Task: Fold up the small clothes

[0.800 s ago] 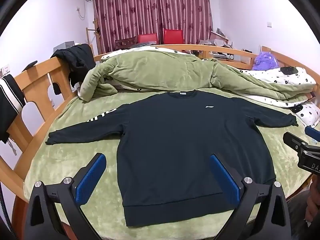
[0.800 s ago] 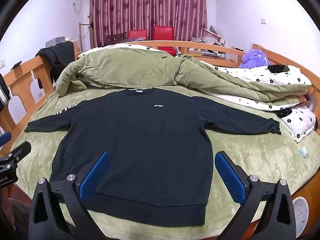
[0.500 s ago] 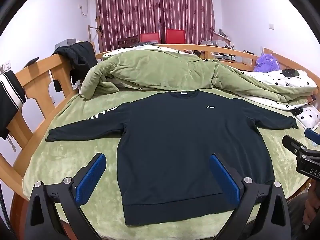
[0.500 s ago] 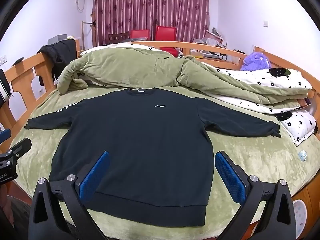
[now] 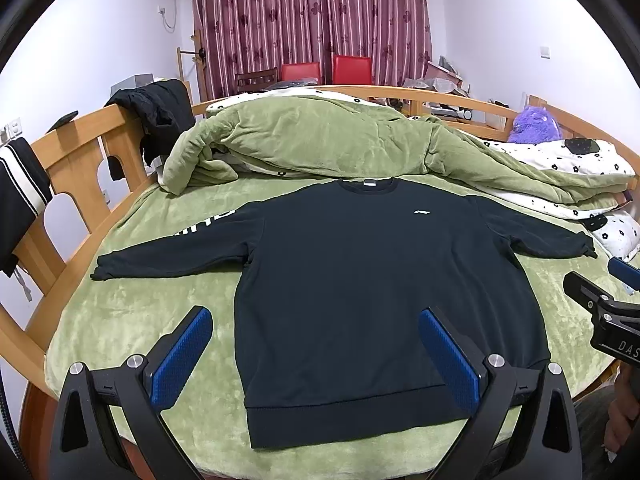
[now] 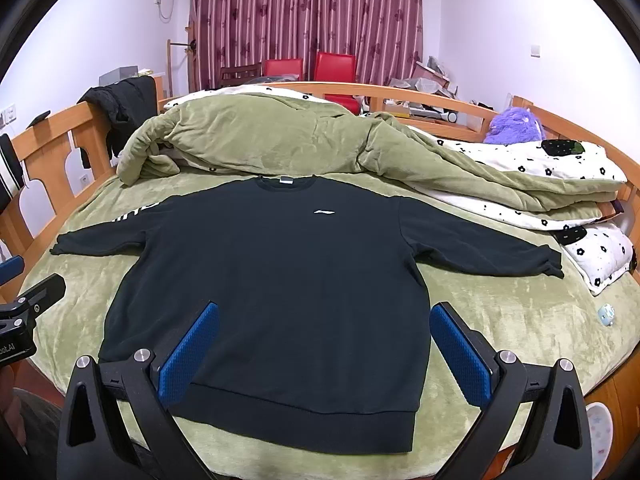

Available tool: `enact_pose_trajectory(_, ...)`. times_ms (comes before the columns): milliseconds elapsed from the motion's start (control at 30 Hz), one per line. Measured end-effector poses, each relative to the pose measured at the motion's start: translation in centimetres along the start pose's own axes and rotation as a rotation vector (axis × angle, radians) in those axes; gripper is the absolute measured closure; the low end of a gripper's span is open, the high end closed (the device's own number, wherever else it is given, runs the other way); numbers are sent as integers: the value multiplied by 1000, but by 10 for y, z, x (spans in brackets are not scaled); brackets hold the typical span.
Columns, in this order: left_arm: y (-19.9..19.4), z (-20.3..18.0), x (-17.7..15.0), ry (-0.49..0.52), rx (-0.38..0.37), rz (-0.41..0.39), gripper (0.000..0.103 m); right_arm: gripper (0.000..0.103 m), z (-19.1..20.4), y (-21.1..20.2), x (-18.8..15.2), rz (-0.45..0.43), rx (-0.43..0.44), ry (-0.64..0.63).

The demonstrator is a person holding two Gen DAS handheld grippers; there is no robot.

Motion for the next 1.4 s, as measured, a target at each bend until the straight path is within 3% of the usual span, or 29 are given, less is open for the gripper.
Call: enact_pose_trajectory(1400,-2,-6,-4,10,-4,-2,0,0,9,-2,1,-9,17,3)
Point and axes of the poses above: each gripper's, at about its wrist camera, not at the fingertips, and y roughly the way its jaws point, z to its left, x to its top, the point moved 7 cm from there along y, roughly the way its jaws point, and after that the axes turned 3 degrees about x, right-handed, at the moved point
